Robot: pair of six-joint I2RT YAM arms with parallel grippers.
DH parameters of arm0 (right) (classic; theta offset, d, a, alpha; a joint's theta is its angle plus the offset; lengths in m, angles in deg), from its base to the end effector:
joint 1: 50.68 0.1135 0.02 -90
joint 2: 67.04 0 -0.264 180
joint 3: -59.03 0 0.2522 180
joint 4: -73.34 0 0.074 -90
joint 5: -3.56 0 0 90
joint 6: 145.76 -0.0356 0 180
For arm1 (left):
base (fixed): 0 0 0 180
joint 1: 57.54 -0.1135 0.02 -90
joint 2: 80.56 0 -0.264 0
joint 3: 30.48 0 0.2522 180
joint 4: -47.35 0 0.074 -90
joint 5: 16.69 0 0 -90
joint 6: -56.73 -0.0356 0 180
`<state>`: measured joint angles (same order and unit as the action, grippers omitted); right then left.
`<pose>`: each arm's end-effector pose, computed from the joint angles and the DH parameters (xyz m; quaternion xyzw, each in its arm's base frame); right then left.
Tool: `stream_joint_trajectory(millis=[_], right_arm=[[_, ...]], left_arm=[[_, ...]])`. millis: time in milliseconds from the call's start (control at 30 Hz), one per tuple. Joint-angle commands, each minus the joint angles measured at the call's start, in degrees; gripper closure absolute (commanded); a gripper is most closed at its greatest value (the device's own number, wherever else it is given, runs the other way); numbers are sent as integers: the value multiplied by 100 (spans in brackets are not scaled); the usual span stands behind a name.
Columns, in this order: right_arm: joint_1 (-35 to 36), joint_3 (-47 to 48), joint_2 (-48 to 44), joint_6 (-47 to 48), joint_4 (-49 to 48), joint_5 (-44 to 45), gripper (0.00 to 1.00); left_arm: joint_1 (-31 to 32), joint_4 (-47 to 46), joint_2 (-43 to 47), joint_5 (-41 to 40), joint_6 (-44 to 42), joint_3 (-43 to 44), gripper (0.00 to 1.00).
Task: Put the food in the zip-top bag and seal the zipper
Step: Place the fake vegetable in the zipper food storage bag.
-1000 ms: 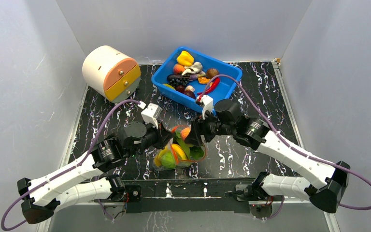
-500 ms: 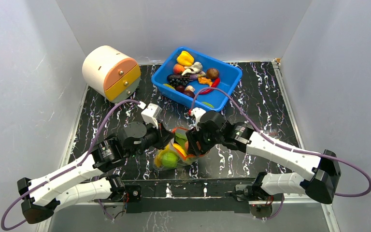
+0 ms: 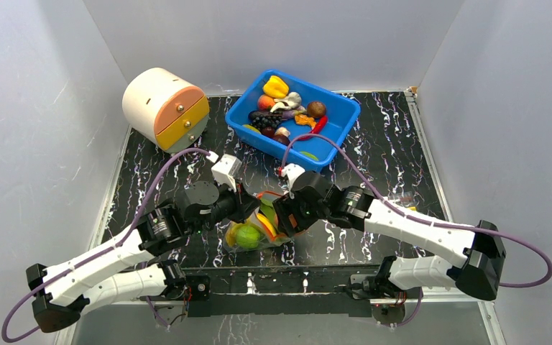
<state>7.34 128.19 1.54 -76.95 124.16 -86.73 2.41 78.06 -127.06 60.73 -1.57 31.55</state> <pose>0.1301 0.2087 0.2776 -0.2979 0.8920 0.2186 0.2605 0.1000 -0.1573 0.3440 0.1281 0.7819 -0.3725 0.4832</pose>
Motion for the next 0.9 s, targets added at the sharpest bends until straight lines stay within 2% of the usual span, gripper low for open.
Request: stream_joint_trajectory(millis=[0,267,500,600,800,867], right_arm=[[7,295,-293,-175,-310,238,26],[8,337,-547,-382,-712,365,25],[8,438,-554,-420,-509,487,24],[8,573,-615,-436,-486,470,32],[3,552,-800,-421,-492,737,60],[6,467,-891,-388,-442,1005,62]], left_arm=[[-18,-217,218,60,83,-53,100],[-18,-265,229,65,31,-103,100],[-14,-317,230,120,-15,-116,100],[-18,-303,231,135,-18,-136,100],[-12,-350,223,162,-30,-145,100],[-10,-363,213,164,-35,-128,100]])
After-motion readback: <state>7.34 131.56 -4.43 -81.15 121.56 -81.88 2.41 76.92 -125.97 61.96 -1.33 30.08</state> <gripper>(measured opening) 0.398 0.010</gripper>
